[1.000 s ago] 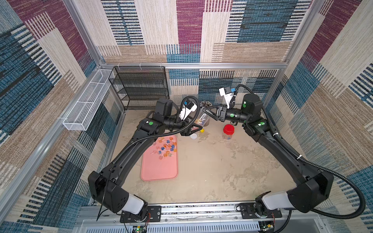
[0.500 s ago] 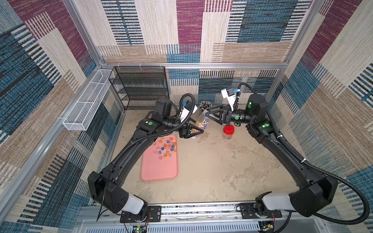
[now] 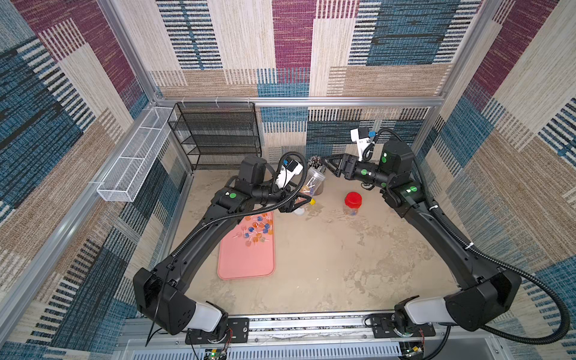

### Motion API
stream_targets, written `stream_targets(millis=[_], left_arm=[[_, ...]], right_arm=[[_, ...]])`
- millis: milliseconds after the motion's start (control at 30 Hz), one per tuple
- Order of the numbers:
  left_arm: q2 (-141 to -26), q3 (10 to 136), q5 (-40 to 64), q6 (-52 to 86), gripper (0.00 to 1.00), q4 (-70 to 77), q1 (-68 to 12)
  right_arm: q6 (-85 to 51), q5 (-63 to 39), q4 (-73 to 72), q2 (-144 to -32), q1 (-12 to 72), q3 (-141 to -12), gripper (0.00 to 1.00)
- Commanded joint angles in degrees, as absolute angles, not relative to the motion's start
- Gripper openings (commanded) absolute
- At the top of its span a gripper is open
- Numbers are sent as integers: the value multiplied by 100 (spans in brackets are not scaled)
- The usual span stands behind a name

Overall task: Pour the candies out of the jar
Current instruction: Unscrew the lid from the jar.

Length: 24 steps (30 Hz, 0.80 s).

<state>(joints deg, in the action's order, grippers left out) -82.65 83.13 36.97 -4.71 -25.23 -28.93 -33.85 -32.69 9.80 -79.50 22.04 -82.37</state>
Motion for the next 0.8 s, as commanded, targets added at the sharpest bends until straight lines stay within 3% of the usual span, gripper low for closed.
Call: stream_targets(millis=[0,400,767], left_arm=[[-8270,8319,2712,-617,0,-2215,-2969],[-8341,8297,1747,-1067,0,-2407,-3354],[-8367,8301,1494,-1202,0,-2469,-3488]], right_arm=[[-3700,-2488,936,-7904,2335,-8162,84],[-3967,-2119,929,-8321,2845,-8104,81],[-4202,-2092,658,-8350,2901,-7938,64]])
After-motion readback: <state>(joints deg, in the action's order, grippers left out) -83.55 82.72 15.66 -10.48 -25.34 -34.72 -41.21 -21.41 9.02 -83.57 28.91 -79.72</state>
